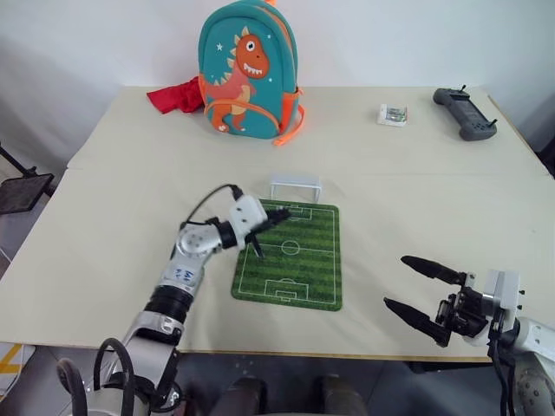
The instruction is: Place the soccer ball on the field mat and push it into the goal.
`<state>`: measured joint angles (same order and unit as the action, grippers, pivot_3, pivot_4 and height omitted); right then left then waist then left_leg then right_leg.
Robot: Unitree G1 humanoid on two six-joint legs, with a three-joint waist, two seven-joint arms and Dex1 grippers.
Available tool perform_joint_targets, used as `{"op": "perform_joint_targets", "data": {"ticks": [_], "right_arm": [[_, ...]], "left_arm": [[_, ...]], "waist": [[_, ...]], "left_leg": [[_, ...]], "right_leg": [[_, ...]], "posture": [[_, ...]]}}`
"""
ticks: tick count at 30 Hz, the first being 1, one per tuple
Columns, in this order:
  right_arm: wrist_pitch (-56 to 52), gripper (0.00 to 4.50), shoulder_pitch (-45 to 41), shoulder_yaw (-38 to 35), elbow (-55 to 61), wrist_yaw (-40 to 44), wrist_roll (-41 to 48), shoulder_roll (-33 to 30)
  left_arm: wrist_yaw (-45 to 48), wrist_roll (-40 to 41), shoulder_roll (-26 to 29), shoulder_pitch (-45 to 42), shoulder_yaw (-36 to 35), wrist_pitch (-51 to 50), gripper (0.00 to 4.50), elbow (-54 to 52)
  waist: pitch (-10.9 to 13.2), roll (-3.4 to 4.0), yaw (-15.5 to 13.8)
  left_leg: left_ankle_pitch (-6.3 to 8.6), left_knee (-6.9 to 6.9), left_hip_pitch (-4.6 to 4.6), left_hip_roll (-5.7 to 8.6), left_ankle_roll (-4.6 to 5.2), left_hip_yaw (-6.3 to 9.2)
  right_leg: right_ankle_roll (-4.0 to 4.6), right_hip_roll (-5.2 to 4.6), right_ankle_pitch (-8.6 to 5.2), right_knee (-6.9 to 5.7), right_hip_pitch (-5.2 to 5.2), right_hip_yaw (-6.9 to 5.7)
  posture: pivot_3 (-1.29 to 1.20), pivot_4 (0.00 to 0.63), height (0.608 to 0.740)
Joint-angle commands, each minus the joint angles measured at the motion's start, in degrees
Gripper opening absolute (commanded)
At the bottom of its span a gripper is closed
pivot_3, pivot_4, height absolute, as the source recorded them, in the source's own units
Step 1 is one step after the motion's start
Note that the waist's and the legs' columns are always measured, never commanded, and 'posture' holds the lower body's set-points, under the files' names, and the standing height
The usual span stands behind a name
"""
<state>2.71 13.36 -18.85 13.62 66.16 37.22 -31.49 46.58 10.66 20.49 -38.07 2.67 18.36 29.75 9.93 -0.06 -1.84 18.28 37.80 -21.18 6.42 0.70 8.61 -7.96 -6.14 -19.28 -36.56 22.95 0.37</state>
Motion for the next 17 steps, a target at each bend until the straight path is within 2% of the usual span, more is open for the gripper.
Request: {"op": "perform_joint_targets", "data": {"ticks": [1, 4, 8, 12, 17], "right_arm": [[3.7, 4.50, -0.7, -1.4, -2.3, -1.1, 0.3, 2.7], [7.7, 4.50, -3.0, -2.3, -6.8, -1.6, -0.4, 4.9], [13.7, 4.50, -6.6, -2.9, -13.1, -1.9, -1.9, 7.2], [16.0, 4.50, -8.9, -2.3, -17.9, 0.0, -1.6, 8.0], [17.2, 4.50, -11.6, -1.4, -21.6, 2.0, -1.3, 8.8]], "left_arm": [[8.0, 8.7, 4.6, 7.3, -3.8, -4.0, 0.03, -11.3], [8.5, 10.4, 9.4, 16.8, -6.8, -7.8, 0.03, -19.1], [3.9, 9.8, 13.9, 27.8, -11.8, -12.7, 0.03, -26.5], [-1.4, 9.4, 14.5, 33.6, -16.2, -15.8, 0.03, -30.9], [-6.4, 9.5, 13.3, 36.9, -19.4, -17.6, 0.03, -36.0]], "waist": [[-0.1, 0.12, 0.9], [-0.1, 0.16, 1.2], [-0.1, 0.15, 1.5], [-0.1, 0.19, 0.3], [-0.1, 0.19, 0.3]], "left_leg": [[0.00, -0.06, 0.04, 0.01, 0.00, -0.02], [0.00, -0.09, 0.11, 0.05, 0.01, -0.05], [-0.01, -0.09, 0.12, 0.00, 0.00, 0.03], [-0.04, -0.06, 0.14, 0.03, -0.03, 0.10], [-0.03, -0.11, 0.19, 0.02, -0.02, 0.12]], "right_leg": [[0.00, -0.02, 0.00, -0.03, 0.01, 0.04], [0.00, -0.06, 0.00, -0.07, -0.02, 0.12], [0.04, -0.02, -0.01, -0.08, -0.02, 0.37], [0.10, -0.01, 0.02, -0.04, -0.09, 0.47], [0.10, -0.01, 0.02, 0.03, -0.16, 0.45]], "posture": [[0.00, 0.150, 0.740], [0.00, 0.150, 0.740], [0.00, 0.150, 0.740], [0.00, 0.150, 0.740], [0.00, 0.150, 0.740]]}}
